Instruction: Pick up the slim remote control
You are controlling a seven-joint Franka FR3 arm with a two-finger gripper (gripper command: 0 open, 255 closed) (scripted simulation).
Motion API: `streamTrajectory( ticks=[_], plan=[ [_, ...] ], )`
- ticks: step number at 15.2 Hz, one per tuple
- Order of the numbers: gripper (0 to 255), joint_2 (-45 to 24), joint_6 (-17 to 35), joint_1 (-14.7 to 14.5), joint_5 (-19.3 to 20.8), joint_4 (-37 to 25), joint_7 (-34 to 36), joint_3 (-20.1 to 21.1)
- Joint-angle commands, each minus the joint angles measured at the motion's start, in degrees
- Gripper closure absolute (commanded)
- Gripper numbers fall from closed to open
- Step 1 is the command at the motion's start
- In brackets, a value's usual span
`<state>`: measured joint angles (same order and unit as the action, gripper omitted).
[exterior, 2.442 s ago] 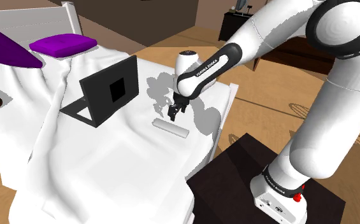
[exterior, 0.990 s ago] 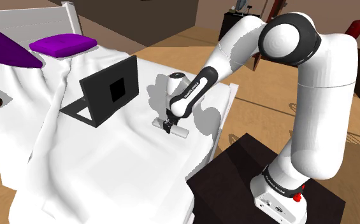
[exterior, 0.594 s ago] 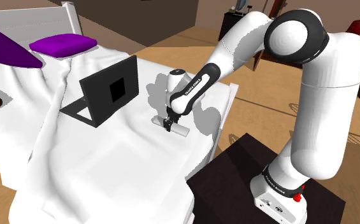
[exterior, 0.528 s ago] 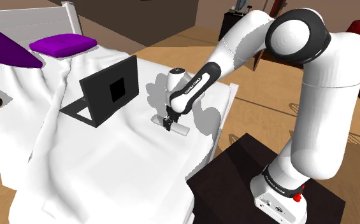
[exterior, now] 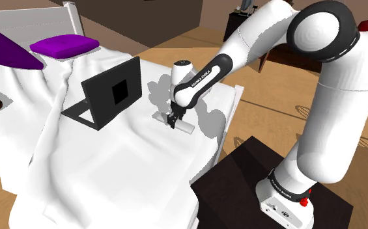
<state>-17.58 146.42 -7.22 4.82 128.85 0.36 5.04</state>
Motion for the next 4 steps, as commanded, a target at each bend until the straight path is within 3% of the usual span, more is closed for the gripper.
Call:
streamTrajectory(
  ticks=[1, 4],
  plan=[
    [255, 1.35, -1.33, 0.15, -0.3, 0.01, -0.3, 0.13],
    [255, 2.09, -2.11, 0.19, -0.46, -0.03, -0.43, 0.21]
  ],
)
